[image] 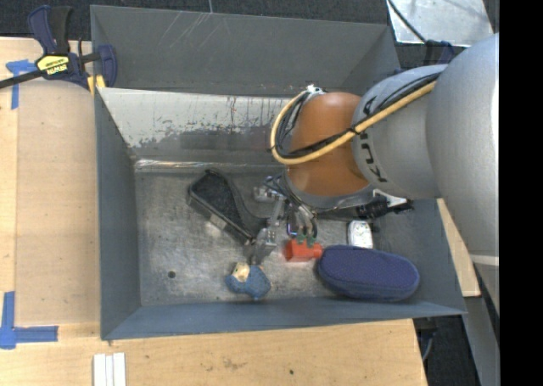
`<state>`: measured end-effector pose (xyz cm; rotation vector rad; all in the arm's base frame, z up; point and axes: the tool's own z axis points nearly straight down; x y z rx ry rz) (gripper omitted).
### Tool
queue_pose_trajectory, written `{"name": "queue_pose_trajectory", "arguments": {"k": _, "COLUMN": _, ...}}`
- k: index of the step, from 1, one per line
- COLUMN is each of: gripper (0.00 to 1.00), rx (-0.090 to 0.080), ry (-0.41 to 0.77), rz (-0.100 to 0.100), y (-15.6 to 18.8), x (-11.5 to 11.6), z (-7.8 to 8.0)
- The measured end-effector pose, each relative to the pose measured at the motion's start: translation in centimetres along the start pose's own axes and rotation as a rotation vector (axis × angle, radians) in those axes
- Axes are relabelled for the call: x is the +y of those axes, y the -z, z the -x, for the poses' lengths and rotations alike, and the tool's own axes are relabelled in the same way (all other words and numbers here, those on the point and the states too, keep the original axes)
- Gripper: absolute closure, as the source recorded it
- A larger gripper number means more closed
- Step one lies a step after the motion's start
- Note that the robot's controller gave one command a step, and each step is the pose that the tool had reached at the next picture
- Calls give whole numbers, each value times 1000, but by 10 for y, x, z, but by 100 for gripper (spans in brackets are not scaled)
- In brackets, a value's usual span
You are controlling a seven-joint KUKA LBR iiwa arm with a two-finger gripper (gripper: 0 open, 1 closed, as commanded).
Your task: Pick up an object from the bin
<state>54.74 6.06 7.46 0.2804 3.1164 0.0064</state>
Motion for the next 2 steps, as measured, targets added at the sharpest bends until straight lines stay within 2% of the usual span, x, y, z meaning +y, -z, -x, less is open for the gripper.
{"name": "queue_pose_trajectory", "arguments": {"k": 1, "gripper": 100, "rx": -11, "ry": -1, "rz": 2, "y": 3, "x": 0, "z": 3}}
{"name": "queue_pose_trajectory", "arguments": {"k": 2, "gripper": 100, "rx": 11, "ry": 58, "rz": -6, "y": 161, "x": -23, "z": -2}}
